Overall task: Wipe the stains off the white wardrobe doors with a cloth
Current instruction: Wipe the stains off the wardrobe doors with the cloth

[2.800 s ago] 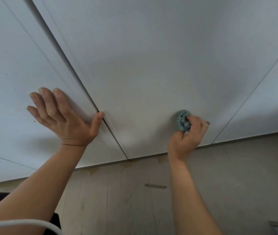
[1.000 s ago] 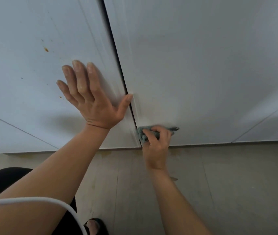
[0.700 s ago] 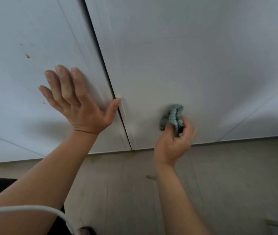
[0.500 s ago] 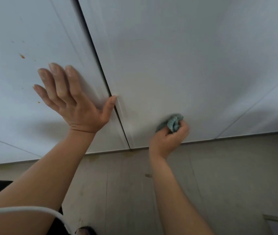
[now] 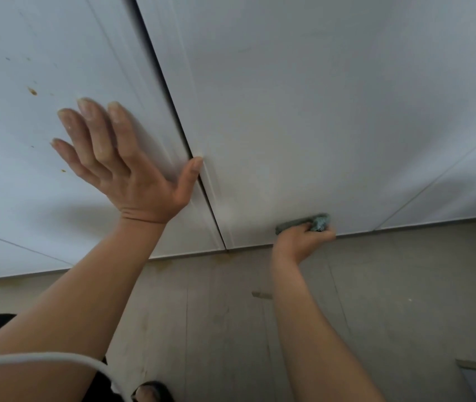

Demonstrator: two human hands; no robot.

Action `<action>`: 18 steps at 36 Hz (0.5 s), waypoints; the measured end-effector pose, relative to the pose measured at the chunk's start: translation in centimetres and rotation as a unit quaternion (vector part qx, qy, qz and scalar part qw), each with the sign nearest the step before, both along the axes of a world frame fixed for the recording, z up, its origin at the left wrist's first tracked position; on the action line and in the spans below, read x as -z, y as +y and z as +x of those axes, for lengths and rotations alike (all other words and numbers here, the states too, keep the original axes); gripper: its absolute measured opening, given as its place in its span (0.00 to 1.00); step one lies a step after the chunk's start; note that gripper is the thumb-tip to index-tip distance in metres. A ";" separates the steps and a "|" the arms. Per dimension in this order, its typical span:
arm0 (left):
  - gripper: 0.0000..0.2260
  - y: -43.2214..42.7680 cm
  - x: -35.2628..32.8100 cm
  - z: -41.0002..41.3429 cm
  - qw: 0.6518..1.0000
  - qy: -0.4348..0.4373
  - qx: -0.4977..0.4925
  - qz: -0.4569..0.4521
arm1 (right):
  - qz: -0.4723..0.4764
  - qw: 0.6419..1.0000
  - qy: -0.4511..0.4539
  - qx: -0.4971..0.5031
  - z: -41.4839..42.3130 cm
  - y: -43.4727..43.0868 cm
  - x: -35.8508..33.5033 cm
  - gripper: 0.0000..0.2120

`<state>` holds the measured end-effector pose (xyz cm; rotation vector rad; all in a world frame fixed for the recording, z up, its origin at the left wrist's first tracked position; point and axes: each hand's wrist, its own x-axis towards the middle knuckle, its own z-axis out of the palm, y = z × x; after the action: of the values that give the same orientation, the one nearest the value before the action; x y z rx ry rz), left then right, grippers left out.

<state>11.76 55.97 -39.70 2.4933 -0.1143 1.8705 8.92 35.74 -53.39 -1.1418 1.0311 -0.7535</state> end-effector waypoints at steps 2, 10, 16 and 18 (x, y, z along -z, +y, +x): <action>0.44 -0.1 -0.1 0.0 1.000 -0.001 0.004 0.001 | 0.025 0.999 0.016 0.021 -0.1 -1.7 0.4 0.10; 0.44 -0.1 0.4 0.0 0.999 0.034 0.004 -0.034 | -0.195 0.964 -0.158 0.086 1.0 -4.9 -9.6 0.08; 0.44 -0.1 0.0 -0.3 0.999 0.033 0.006 -0.026 | -0.116 0.984 -0.077 0.115 2.2 -5.9 -4.0 0.11; 0.44 -0.2 -0.2 -0.4 0.999 0.037 0.005 -0.017 | 0.011 0.993 -0.039 0.112 1.7 -6.7 -1.3 0.11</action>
<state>11.32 55.81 -39.53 2.5306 -0.0927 1.7594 10.62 29.02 -52.11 -0.9797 1.1109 -0.9553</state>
